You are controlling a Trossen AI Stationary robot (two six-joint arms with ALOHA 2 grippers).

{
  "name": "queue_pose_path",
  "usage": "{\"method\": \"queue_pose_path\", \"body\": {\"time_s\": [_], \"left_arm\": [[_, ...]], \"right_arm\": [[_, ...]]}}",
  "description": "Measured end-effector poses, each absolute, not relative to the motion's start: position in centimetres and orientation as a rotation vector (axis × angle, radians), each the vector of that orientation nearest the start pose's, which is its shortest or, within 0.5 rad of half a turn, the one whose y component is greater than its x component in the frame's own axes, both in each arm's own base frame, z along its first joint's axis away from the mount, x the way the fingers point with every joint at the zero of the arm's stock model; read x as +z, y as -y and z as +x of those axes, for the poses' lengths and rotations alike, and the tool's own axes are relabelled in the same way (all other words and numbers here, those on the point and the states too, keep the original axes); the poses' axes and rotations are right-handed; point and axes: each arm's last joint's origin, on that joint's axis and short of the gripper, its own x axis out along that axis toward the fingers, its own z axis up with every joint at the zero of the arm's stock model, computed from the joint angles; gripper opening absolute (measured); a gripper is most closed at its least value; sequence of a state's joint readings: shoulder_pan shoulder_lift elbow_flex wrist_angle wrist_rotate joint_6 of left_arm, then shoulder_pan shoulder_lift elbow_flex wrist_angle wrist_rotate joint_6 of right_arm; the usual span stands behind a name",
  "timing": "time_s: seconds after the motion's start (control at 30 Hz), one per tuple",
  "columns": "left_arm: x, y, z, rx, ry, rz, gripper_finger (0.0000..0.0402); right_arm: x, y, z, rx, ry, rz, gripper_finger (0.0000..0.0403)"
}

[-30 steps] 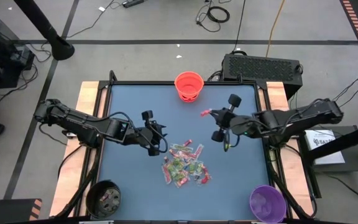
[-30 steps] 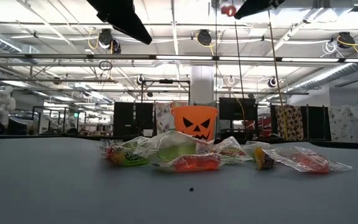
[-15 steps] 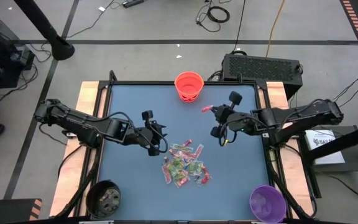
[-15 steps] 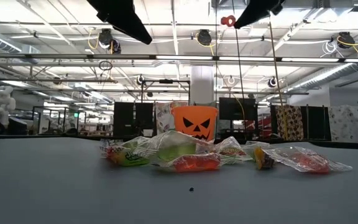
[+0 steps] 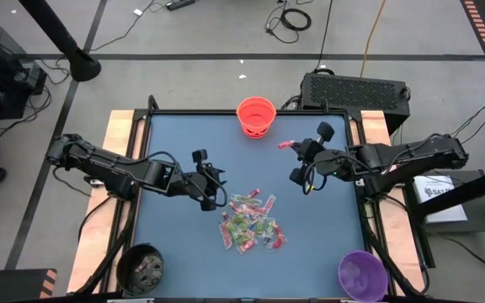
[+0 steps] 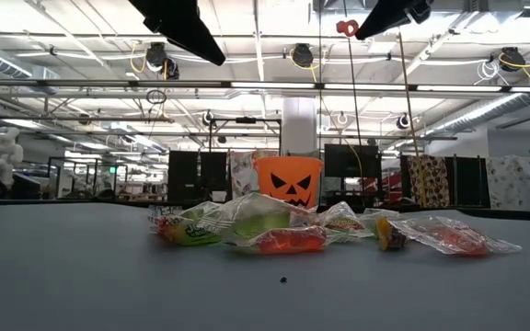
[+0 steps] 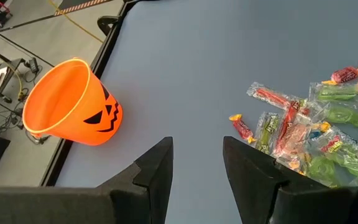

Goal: Sort candy by brand, put in halloween buckets
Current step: Put the small orange gummy into the purple bucket

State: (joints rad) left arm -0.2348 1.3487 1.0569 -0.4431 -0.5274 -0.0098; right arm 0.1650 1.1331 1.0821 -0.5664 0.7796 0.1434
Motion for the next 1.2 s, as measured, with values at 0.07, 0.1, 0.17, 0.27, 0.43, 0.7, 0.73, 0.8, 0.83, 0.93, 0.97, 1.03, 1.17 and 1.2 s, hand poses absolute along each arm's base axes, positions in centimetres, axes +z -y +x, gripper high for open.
{"method": "queue_pose_path", "body": {"time_s": [0.07, 0.1, 0.17, 0.27, 0.43, 0.7, 0.73, 0.8, 0.83, 0.93, 0.97, 1.03, 1.17, 1.2], "left_arm": [[28.6, 5.2, 27.8, 0.278, -0.685, 0.277, 0.0149], [28.6, 5.2, 27.8, 0.276, -0.686, 0.284, 0.0149], [28.6, 5.2, 27.8, 0.274, -0.688, 0.289, 0.0149], [28.6, 5.2, 27.8, 0.274, -0.688, 0.289, 0.0149], [28.6, 5.2, 27.8, 0.274, -0.688, 0.288, 0.0149], [28.5, 5.1, 27.8, 0.277, -0.692, 0.284, 0.0149], [28.5, 5.1, 27.7, 0.276, -0.699, 0.286, 0.0149], [28.4, 5.2, 27.7, 0.275, -0.705, 0.29, 0.0149], [28.4, 5.2, 27.7, 0.275, -0.705, 0.29, 0.0149], [28.4, 5.2, 27.7, 0.274, -0.704, 0.288, 0.0149], [28.4, 5.2, 27.7, 0.271, -0.705, 0.286, 0.0149], [28.4, 5.2, 27.7, 0.251, -0.707, 0.279, 0.0149], [28.4, 5.3, 27.7, 0.243, -0.707, 0.274, 0.0149], [28.4, 5.3, 27.7, 0.245, -0.707, 0.267, 0.0149]], "right_arm": [[33.9, -1.7, 22.8, -0.635, -0.513, -0.141, 0.0], [33.8, -1.7, 22.8, -0.634, -0.516, -0.141, 0.0], [33.7, -1.8, 22.7, -0.617, -0.53, -0.14, 0.0], [33.7, -1.8, 22.8, -0.592, -0.532, -0.111, 0.0], [33.0, -1.9, 22.7, -0.576, -0.584, -0.081, 0.0], [31.9, -2.3, 23.3, -0.509, -0.656, 0.021, 0.0], [31.7, -2.6, 23.3, -0.455, -0.677, 0.06, 0.0], [31.6, -3.3, 23.2, -0.352, -0.71, 0.145, 0.0], [31.6, -3.7, 23.2, -0.314, -0.715, 0.188, 0.0], [31.4, -5.1, 22.9, -0.241, -0.751, 0.292, 0.0], [31.3, -5.7, 22.6, -0.217, -0.777, 0.319, 0.0], [31.0, -6.8, 22.0, -0.152, -0.852, 0.391, 0.0], [30.6, -8.5, 20.5, -0.084, -1.003, 0.58, 0.0], [30.5, -8.9, 20.2, -0.073, -1.046, 0.622, 0.0]]}}
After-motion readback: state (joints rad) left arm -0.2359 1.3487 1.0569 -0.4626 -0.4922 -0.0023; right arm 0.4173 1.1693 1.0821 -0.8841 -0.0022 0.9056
